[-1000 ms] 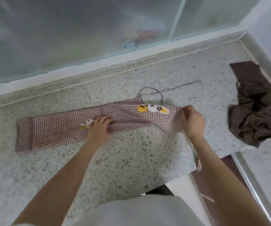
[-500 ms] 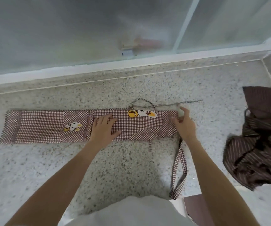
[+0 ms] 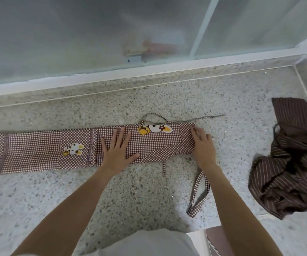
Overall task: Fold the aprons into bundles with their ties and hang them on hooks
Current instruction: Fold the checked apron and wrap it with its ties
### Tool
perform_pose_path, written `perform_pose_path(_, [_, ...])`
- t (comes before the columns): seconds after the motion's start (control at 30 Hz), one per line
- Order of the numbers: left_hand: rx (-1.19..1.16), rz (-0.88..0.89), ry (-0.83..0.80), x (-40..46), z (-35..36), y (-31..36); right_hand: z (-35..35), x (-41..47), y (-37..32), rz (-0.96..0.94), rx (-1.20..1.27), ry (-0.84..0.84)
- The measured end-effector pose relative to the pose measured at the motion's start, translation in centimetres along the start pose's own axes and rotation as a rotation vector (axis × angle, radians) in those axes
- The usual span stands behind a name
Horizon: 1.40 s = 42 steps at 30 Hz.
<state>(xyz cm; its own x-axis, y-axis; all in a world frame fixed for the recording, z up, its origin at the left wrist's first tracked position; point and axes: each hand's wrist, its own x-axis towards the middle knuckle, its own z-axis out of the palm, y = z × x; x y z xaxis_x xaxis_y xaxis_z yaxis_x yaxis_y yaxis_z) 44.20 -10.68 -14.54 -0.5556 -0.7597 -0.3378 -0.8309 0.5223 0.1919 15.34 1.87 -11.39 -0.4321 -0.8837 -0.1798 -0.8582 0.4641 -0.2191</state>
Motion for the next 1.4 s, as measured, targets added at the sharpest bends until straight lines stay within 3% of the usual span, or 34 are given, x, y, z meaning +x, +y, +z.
perform_pose_path(0.17, [-0.159, 0.045, 0.097, -0.2, -0.3, -0.3, -0.3, -1.9, -0.3, 0.087, 0.074, 0.106])
perform_pose_path(0.3, [-0.415, 0.048, 0.282, -2.0, -1.7, -2.1, 0.4, -3.7, -5.2, -0.059, 0.123, 0.284])
perform_pose_path(0.47, [-0.673, -0.064, 0.5, -7.5, -3.2, -7.0, 2.9, -4.8, -18.4, -0.346, 0.281, 0.152])
perform_pose_path(0.6, [-0.629, -0.17, 0.582, -10.7, -3.7, -12.7, 5.7, -5.7, -28.0, -0.514, 0.229, -0.007])
perform_pose_path(0.73, [-0.53, -0.524, 0.525, -13.1, -2.7, -20.3, 8.6, -7.0, -33.0, -0.499, -0.049, -0.2])
perform_pose_path(0.87, [-0.437, -0.689, 0.317, -13.7, -2.8, -25.6, 10.9, -7.7, -32.2, -0.423, -0.127, -0.256])
perform_pose_path(1.17, [-0.454, -0.745, 0.327, -13.5, -4.5, -33.0, 11.7, -7.6, -31.7, -0.474, -0.204, -0.317])
perform_pose_path(1.4, [-0.544, -0.795, 0.245, -13.2, -6.1, -34.3, 11.0, -8.0, -32.0, -0.416, -0.146, -0.209])
